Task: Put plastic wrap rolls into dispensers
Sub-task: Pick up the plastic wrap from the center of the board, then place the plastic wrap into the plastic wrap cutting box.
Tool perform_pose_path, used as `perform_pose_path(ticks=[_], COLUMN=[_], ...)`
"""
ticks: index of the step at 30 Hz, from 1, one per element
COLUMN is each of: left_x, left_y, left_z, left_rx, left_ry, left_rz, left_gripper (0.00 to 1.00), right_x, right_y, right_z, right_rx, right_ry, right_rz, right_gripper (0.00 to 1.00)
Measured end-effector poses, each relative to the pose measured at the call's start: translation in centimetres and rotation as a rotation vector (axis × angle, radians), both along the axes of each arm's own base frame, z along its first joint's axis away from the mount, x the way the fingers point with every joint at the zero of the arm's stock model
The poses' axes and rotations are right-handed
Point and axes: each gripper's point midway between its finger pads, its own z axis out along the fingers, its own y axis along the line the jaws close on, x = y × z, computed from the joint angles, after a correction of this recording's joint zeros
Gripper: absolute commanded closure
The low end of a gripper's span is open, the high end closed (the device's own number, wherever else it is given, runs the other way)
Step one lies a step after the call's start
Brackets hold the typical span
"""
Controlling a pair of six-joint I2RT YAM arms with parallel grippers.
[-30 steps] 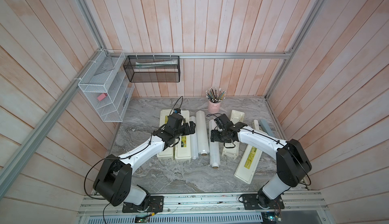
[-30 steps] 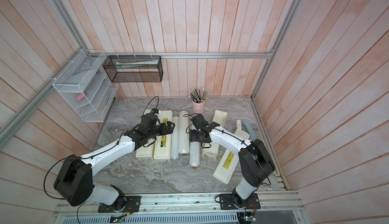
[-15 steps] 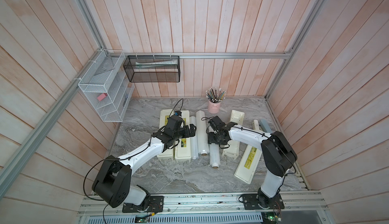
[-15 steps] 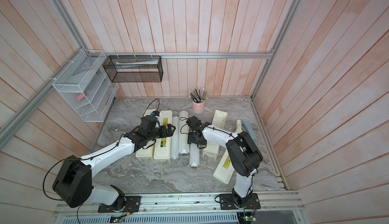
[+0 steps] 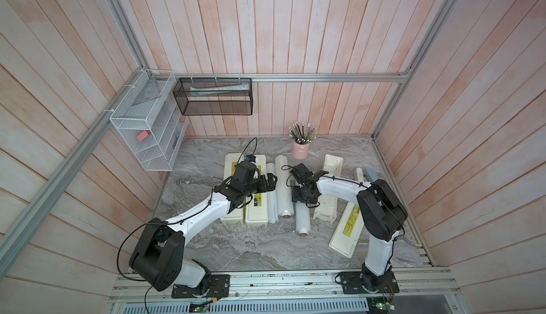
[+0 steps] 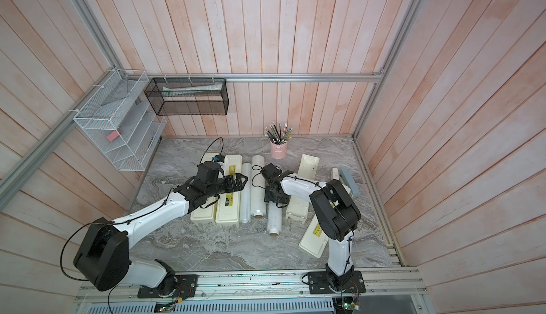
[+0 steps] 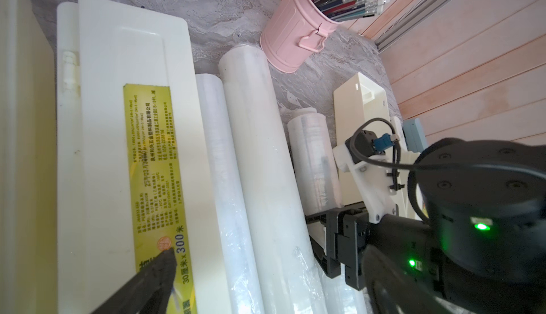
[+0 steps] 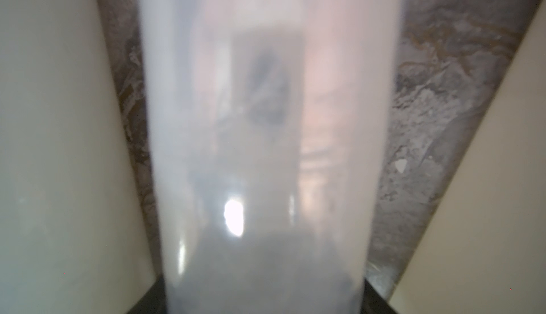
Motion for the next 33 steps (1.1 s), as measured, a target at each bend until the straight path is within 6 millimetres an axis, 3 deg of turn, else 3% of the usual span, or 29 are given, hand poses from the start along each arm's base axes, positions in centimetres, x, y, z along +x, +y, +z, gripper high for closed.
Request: perform_pose_path(ticks=[4,12,16,23,27,33], left_x=[0.0,0.0,0.1,0.1,0.1,0.1], left_y=[-0.1,-0.2,-0.3,-0.4,-0.4,-0.4], left_z=[0.0,0.0,0.1,0.0,0.1,0.1], left_rx=[-0.008,-0.013,-0.015,-0.018,-0.019,-0.02], left_ry=[0.003,0.004,0.0,-0.001,-0.002,-0.001], left_rz=[-0.001,-0.005,-0.006,-0.009,-0.009,-0.01], left_gripper=[0.0,0.0,0.0,0.0,0.0,0.0], right_x=[0.1,0.0,0.8,2.1,2.9,4.5], right_y=[-0.1,-0.9,-0.5,0.1,-2.0,-6.9], right_z=[0.0,0.8,3.3,9.8,11.7,11.8], right_rx=[0.0,0.004,0.035,0.153,0.192,0.168], right_ry=[0.001,0.036,0.025,-0.076,-0.098,-0.097], right_rz=[-0.004,-0.022,-0.029,-0.033,-0.082,-0.175], right_gripper=[0.58,0.93,0.95,0.95,0.95,0.95])
